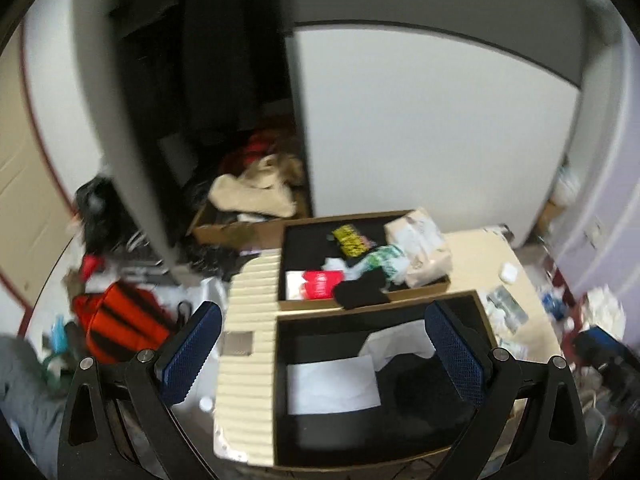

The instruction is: Organize soft objects

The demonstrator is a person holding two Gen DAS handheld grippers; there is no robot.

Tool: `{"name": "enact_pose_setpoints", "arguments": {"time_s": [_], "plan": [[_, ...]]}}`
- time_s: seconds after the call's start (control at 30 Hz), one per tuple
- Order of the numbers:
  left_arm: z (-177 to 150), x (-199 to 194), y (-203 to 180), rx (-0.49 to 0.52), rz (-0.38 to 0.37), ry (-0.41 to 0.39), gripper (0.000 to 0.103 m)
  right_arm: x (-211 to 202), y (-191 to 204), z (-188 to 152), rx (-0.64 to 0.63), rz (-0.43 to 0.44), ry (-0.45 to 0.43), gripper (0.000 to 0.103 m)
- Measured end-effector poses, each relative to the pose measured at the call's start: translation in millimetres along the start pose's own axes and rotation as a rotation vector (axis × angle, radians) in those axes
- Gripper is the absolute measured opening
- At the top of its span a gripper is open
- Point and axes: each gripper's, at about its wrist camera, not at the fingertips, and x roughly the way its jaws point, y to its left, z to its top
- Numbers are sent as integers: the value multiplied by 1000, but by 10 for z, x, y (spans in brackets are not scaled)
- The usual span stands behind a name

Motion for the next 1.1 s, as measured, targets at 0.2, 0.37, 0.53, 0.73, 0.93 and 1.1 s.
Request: {"name": "enact_pose_setpoints", "arguments": {"time_s": [0.2, 0.37, 0.53, 0.73, 0.93, 1.1], "plan": [[2, 485, -158, 1, -116, 2, 101, 378, 390, -246, -305, -111, 86, 70], [-164, 797, -61, -62, -150, 11, 101, 521, 529, -386, -471, -159, 156, 70], [-287, 946, 10, -60, -190, 86, 101, 538, 525, -277, -407, -163, 171, 70], [-274, 1067, 150, -84, -177, 114, 101, 706, 465, -288, -372, -227, 314, 74], [-278, 1097, 284, -91, -162, 112, 101, 870, 448, -875, -523, -388, 506, 82], [-253, 1033, 342, -120, -175, 104, 101, 916, 725, -1325, -772, -462, 530, 82]]}}
